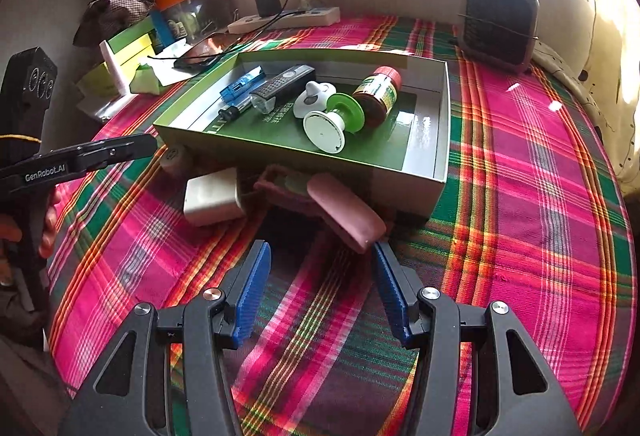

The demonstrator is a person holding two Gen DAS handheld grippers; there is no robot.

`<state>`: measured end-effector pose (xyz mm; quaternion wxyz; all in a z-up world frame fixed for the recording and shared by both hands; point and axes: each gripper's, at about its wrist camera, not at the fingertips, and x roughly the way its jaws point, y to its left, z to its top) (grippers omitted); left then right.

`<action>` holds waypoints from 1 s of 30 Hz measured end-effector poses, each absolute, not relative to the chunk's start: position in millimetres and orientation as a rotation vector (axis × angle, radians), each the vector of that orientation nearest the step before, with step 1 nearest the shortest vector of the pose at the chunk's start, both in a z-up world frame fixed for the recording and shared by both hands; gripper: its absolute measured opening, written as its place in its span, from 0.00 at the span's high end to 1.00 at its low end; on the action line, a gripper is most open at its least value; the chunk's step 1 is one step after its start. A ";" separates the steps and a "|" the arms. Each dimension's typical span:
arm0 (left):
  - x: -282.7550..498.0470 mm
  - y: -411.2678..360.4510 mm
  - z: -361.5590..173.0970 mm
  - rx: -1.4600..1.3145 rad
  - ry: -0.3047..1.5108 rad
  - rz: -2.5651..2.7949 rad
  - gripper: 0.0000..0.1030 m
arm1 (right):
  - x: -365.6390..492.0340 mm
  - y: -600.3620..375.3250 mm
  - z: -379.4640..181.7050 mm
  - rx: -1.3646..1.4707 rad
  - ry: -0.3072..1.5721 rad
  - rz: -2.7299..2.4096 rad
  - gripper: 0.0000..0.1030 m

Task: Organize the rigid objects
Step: 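Withdraw both open tools from the tray toward the white disc and beige box, then close the left tool on the white round disc while the right tool closes on the pink bar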

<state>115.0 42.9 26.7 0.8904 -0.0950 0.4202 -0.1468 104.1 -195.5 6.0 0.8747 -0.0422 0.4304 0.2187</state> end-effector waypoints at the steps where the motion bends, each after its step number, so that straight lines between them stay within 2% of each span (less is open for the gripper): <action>1: 114.9 42.5 26.2 -0.196 0.875 -0.306 0.62 | 102.9 -196.1 6.8 -0.094 0.892 0.452 0.48; 30: 116.5 31.4 13.8 -0.170 0.929 -0.304 0.62 | 113.3 -191.6 2.2 -0.129 0.882 0.479 0.48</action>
